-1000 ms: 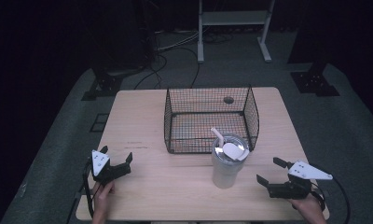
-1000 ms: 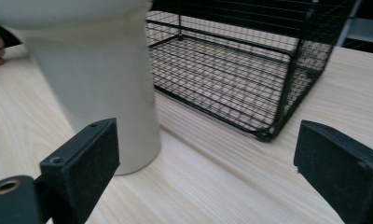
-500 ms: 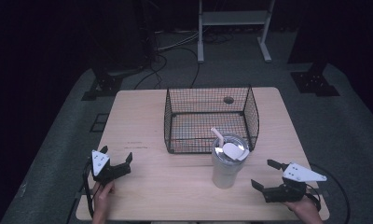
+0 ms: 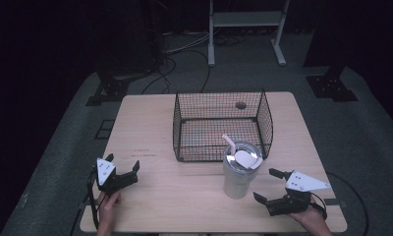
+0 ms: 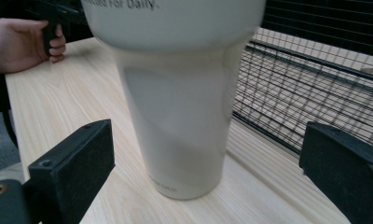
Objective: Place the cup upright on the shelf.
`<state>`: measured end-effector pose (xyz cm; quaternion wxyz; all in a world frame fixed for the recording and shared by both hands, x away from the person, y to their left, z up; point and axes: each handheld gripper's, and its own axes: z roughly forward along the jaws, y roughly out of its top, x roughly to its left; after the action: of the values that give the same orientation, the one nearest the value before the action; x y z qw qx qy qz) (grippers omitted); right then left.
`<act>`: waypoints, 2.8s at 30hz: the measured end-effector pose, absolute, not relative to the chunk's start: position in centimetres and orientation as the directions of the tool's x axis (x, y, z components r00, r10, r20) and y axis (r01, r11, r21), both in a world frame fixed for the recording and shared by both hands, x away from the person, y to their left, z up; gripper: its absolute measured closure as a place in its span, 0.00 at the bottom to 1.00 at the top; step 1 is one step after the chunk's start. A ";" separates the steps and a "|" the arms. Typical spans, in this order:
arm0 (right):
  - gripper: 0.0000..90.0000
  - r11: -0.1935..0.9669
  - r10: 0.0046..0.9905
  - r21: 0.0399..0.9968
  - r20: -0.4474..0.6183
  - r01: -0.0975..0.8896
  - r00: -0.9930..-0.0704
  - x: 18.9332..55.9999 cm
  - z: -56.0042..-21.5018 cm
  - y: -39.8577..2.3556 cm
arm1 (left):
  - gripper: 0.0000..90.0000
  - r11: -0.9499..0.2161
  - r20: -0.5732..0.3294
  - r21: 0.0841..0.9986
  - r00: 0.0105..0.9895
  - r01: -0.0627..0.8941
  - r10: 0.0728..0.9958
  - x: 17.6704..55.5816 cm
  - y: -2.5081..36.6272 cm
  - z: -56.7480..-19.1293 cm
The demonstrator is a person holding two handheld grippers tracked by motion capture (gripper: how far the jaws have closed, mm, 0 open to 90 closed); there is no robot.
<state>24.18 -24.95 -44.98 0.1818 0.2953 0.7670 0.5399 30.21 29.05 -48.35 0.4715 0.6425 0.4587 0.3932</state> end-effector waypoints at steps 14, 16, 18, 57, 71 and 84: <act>0.03 0.261 0.608 0.937 0.028 0.233 -0.793 24.7 -44.6 -23.2 | 0.00 -0.135 0.072 0.966 0.271 0.219 0.960 30.2 29.0 -48.3; 0.03 0.261 0.609 0.937 0.028 0.233 -0.793 24.8 -44.6 -23.0 | 0.00 -0.134 0.072 0.966 0.270 0.220 0.960 30.2 29.1 -48.3; 0.03 0.264 0.609 0.937 0.021 0.227 -0.793 24.9 -44.7 -22.8 | 0.00 -0.134 0.072 0.966 0.270 0.219 0.960 30.2 29.1 -48.3; 0.02 0.177 0.625 0.964 0.047 0.200 -0.779 27.2 -45.5 -19.3 | 0.00 -0.134 0.071 0.966 0.271 0.220 0.960 30.2 29.1 -48.3; 0.03 0.143 0.631 0.976 0.038 0.164 -0.775 27.7 -45.7 -18.4 | 0.00 -0.135 0.073 0.966 0.272 0.219 0.960 30.2 29.1 -48.3; 0.07 0.143 0.637 0.979 0.021 0.145 -0.770 27.7 -45.7 -18.4 | 0.00 -0.135 0.072 0.966 0.272 0.219 0.960 30.2 29.1 -48.3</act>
<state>27.74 -18.39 -45.73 0.2061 0.2690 0.7274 0.5967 30.20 29.08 -48.34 0.4717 0.6430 0.4582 0.3924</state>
